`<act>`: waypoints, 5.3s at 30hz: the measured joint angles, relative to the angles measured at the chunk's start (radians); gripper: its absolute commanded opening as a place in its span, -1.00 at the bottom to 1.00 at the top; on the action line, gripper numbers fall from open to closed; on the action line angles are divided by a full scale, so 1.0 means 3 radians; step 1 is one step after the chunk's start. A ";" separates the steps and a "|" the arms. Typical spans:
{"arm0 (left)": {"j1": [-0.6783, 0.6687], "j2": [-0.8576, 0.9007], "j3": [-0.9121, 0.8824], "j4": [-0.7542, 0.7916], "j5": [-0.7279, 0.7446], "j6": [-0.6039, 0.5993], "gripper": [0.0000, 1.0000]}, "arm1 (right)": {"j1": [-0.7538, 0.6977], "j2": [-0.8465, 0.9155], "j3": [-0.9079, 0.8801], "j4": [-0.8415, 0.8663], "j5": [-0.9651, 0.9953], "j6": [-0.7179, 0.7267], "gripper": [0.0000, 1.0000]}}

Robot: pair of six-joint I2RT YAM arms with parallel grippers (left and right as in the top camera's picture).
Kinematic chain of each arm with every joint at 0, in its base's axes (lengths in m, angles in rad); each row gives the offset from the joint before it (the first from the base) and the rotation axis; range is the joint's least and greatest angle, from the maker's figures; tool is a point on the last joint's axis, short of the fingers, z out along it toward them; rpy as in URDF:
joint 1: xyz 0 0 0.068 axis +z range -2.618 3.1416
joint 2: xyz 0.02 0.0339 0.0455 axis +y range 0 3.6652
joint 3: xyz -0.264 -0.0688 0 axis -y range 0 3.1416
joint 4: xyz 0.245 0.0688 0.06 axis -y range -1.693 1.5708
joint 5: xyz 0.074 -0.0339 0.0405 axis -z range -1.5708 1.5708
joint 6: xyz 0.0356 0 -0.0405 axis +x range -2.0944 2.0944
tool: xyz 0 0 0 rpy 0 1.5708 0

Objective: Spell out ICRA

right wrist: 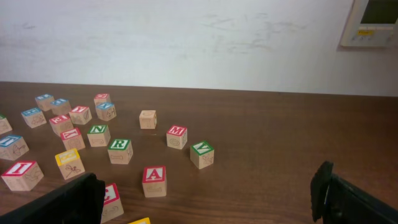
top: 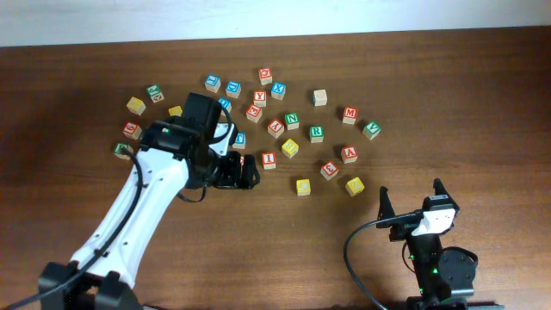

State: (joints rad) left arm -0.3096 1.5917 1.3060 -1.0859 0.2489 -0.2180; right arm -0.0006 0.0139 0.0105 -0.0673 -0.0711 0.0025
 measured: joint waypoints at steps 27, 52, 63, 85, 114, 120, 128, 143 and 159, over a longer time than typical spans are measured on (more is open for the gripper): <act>-0.0472 0.0444 -0.0022 0.0546 -0.0273 -0.0388 0.99 | 0.0000 0.0000 0.0000 -0.0001 0.0000 0.0001 0.97; -0.1328 0.0449 -0.0022 0.0596 -0.0610 -0.1503 0.97 | 0.0000 0.0000 0.0000 -0.0001 0.0000 0.0001 0.97; -0.1356 0.0449 -0.0022 0.0553 -0.0884 -0.1675 0.99 | 0.0000 0.0000 0.0000 0.0000 0.0000 0.0001 0.97; -0.1347 0.0449 -0.0022 0.0354 -0.1118 -0.1668 0.98 | 0.0000 0.0000 0.0000 -0.0001 0.0000 0.0000 0.97; -0.0158 0.0449 -0.0022 0.0242 -0.0857 -0.1161 0.99 | 0.0000 0.0000 0.0000 -0.0001 -0.0001 0.0003 0.97; 0.0080 0.0449 -0.0022 0.0328 -0.0855 -0.1074 0.99 | 0.0000 0.0000 0.0000 0.0000 0.0000 0.0001 0.97; 0.0076 0.0500 -0.0022 0.0482 -0.0882 -0.1067 0.99 | 0.0000 0.0000 0.0000 -0.0001 0.0000 0.0000 0.97; 0.0076 0.0554 -0.0022 0.0702 -0.0688 -0.0860 0.99 | 0.0000 0.0000 0.0000 -0.0001 0.0000 0.0003 0.97; 0.0076 0.0554 -0.0022 0.0820 -0.0076 -0.0038 0.99 | 0.0000 0.0000 0.0000 -0.0001 0.0000 0.0003 0.97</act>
State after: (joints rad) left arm -0.2867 1.7580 1.2995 -0.8398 0.2260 -0.2295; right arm -0.0006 0.0139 0.0105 -0.0677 -0.0711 0.0032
